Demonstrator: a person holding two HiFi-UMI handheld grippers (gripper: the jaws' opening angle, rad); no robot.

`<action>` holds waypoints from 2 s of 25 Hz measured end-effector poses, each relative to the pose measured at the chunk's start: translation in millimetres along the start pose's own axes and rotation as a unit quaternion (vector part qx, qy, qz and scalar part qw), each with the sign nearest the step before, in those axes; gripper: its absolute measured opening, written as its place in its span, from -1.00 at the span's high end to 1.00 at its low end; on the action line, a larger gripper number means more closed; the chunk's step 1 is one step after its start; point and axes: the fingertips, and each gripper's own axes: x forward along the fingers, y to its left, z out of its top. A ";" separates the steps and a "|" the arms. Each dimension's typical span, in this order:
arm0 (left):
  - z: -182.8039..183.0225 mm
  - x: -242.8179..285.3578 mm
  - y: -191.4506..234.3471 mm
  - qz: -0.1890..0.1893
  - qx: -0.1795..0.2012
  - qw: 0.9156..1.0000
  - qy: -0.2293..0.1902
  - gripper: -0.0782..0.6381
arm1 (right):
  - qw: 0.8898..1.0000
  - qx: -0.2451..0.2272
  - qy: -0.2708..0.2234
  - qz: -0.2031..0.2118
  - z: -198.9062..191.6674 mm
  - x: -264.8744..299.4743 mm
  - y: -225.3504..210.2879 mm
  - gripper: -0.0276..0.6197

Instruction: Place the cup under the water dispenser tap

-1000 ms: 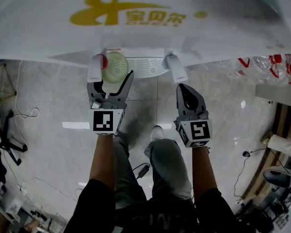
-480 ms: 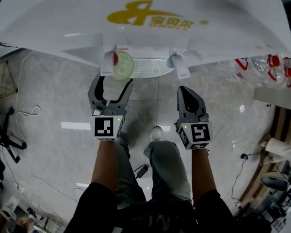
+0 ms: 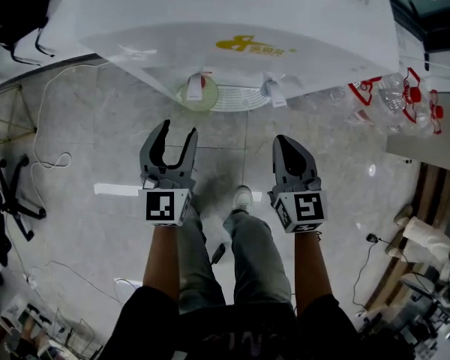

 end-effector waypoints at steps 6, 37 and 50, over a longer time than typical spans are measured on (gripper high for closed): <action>58.1 -35.9 1.3 0.011 -0.011 1.000 -0.006 0.37 | 1.000 -0.007 -0.014 0.009 55.0 -28.7 22.3 0.87; 313.5 -141.7 1.0 0.044 0.008 0.999 -0.022 0.73 | 0.996 0.015 -0.092 -0.002 314.1 -159.0 68.3 0.87; 380.7 -162.8 -9.0 0.067 0.019 0.997 -0.025 0.73 | 0.994 0.018 -0.104 -0.011 359.0 -199.7 49.8 0.87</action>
